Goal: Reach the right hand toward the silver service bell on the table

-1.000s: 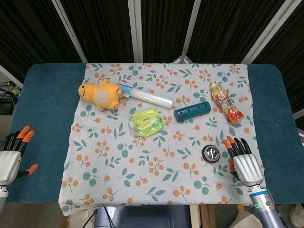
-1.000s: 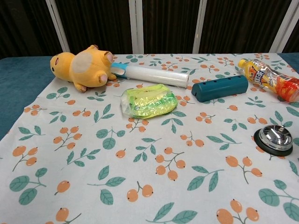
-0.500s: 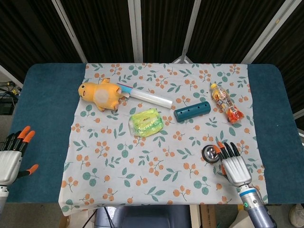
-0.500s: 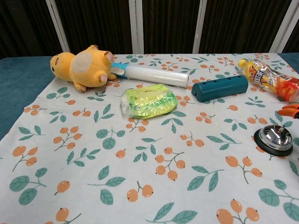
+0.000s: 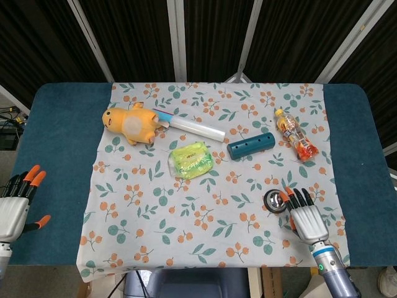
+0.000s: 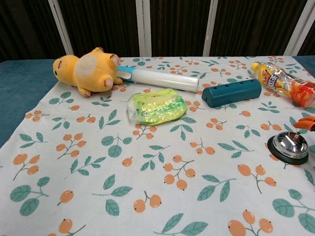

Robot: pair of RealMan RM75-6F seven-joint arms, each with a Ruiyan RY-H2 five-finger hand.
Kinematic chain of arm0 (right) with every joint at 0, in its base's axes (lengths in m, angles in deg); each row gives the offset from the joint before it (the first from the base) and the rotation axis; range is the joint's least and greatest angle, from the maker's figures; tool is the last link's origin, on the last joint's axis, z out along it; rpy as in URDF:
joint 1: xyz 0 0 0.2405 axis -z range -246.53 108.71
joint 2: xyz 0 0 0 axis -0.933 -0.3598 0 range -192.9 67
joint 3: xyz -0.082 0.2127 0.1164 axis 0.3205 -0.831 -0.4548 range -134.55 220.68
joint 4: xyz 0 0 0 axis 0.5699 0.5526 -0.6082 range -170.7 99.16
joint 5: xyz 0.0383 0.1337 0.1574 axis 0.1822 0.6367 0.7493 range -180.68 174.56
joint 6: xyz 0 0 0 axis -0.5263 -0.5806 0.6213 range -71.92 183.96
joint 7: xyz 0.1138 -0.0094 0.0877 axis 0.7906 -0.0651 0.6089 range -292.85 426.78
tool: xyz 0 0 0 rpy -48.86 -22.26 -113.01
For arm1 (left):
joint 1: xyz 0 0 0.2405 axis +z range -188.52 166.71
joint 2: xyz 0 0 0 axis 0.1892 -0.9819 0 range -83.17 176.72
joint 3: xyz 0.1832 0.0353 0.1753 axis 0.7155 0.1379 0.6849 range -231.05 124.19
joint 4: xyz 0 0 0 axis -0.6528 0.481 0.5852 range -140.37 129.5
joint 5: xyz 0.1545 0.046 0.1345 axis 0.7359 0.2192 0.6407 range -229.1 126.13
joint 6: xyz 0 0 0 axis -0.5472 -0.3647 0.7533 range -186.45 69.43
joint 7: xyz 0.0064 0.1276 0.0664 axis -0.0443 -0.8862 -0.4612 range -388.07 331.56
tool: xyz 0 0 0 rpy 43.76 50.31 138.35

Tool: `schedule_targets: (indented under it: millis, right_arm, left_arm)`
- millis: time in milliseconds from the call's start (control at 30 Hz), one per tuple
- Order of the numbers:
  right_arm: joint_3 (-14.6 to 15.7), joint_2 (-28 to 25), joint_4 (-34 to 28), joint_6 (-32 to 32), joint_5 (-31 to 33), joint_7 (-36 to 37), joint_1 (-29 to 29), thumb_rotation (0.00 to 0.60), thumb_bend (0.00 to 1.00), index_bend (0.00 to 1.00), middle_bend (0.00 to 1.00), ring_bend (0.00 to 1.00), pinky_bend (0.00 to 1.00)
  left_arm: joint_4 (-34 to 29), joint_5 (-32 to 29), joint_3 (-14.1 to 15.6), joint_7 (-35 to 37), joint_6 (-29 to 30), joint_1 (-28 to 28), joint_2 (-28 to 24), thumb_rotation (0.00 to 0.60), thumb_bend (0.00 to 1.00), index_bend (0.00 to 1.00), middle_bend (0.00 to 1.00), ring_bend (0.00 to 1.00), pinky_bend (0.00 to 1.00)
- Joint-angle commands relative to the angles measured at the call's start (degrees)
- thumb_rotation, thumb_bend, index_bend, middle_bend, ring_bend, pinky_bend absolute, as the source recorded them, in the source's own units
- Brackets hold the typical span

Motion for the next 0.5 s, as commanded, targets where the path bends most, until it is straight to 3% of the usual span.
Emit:
schedule_targets:
  millis: [33, 233, 500]
  right_arm:
    - [0.54, 0.33, 0.59, 0.54, 0.38, -0.76, -0.03, 0.6, 0.81, 0.0, 0.0, 0.0, 0.0]
    - [1.95, 1.02, 1.82, 1.64, 1.33, -4.58, 0.07, 0.6, 0.81, 0.0, 0.0, 0.0, 0.0]
    - [1.26, 1.28, 1.06, 0.57, 2.43, -5.33, 0.24, 0.6, 0.81, 0.0, 0.0, 0.0, 0.0]
  left_arm:
    - [-0.04, 0.01, -0.02, -0.05, 0.04, -0.01, 0.04, 0.6, 0.01, 0.0, 0.0, 0.0, 0.0]
    - [0.12, -0.09, -0.09, 0.17, 0.14, 0.04, 0.03, 0.6, 0.01, 0.0, 0.0, 0.0, 0.0]
    - [0.19, -0.07, -0.09, 0.24, 0.07, -0.01, 0.02, 0.6, 0.01, 0.0, 0.0, 0.0, 0.0]
